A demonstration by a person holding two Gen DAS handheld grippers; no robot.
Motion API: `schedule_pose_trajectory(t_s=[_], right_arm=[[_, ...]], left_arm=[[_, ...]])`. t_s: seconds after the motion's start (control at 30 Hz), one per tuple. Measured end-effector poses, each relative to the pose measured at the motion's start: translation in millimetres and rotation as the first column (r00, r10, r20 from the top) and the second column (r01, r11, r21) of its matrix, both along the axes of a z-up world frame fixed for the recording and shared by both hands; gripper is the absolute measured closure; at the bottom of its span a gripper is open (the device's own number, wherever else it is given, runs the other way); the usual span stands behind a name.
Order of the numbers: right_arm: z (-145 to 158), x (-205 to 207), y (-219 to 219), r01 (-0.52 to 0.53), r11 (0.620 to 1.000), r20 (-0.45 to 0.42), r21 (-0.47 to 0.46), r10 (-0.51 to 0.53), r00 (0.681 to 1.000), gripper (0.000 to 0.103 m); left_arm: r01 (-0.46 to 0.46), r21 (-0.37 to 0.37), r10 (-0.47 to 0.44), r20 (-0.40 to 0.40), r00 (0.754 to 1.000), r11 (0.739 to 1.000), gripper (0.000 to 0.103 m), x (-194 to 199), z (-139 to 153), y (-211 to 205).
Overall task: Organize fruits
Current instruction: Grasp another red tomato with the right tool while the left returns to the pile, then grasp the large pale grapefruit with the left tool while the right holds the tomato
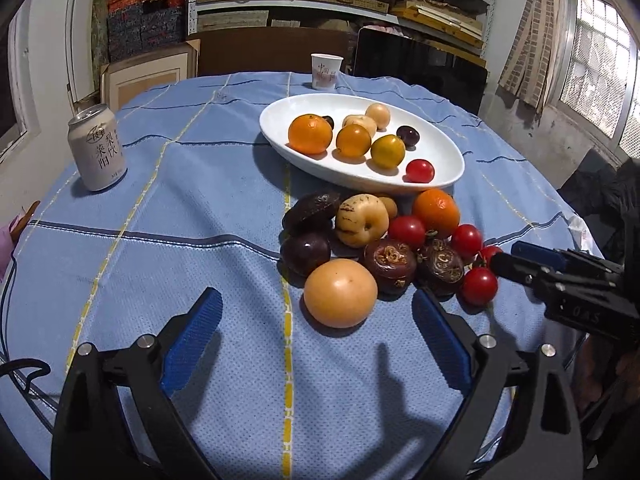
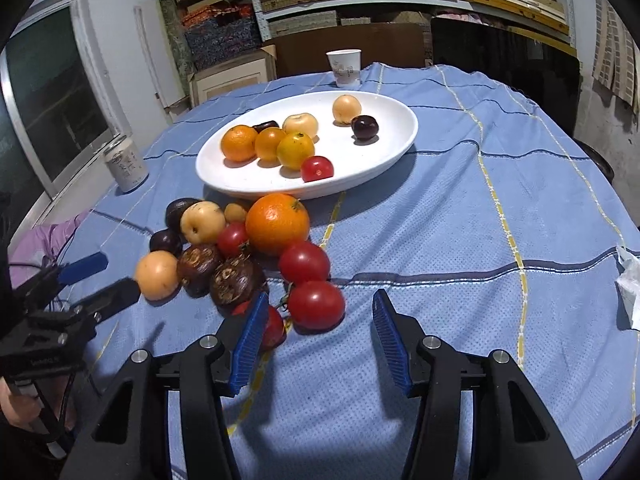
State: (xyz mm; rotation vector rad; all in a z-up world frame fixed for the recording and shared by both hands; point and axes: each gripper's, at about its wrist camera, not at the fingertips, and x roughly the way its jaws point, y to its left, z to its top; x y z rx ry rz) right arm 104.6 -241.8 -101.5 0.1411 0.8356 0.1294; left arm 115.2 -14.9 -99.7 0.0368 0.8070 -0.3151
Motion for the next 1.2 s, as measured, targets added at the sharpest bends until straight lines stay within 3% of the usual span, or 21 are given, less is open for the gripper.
schedule_pose_trajectory(t_s=[0.13,0.2,0.43,0.53,0.73,0.83,0.97,1.07,1.2], right_arm=[[-5,12,-4,0.017,0.999,-0.04,0.042,-0.015,0.999,0.056],[-5,12,-3,-0.002,0.998,-0.037,0.059,0.004,0.999,0.072],[8,-25,10,0.017,0.999,0.106,-0.045,-0.012,0.994,0.074],[15,-41,7,0.014,0.999,0.177,-0.032,-0.008,0.984,0.074],[12,-43,7,-0.023,0.999,0.17,-0.023,0.026,0.985,0.074],[10,-41,5,-0.028,1.0,0.156,-0.004,0.028,0.987,0.074],[6,-39,-2,-0.021,0.999,0.133,0.042,0.015,0.991,0.073],[5,-38,-3,-0.018,0.998,0.131,0.056,0.01,0.991,0.073],[4,-38,-2,-0.02,0.998,0.13,0.054,0.012,0.991,0.073]], left_arm=[[-0.002,0.0,0.002,-0.01,1.0,1.0,0.01,2,-1,0],[-0.004,-0.001,0.004,-0.014,1.0,1.0,0.01,3,-1,0],[-0.009,0.002,0.009,-0.02,1.0,1.0,0.01,5,-2,0],[-0.015,0.045,0.017,-0.042,0.999,0.999,0.01,9,-6,-6],[-0.017,0.14,0.032,-0.106,0.994,0.99,0.011,20,-17,-18],[-0.015,0.125,0.032,-0.135,0.99,0.992,0.026,26,-20,-17],[0.0,0.147,0.018,-0.118,0.993,0.989,0.049,24,-20,-21],[0.019,0.131,-0.004,-0.114,0.993,0.991,0.06,22,-19,-21],[0.022,0.097,-0.01,-0.122,0.992,0.995,0.061,22,-18,-18]])
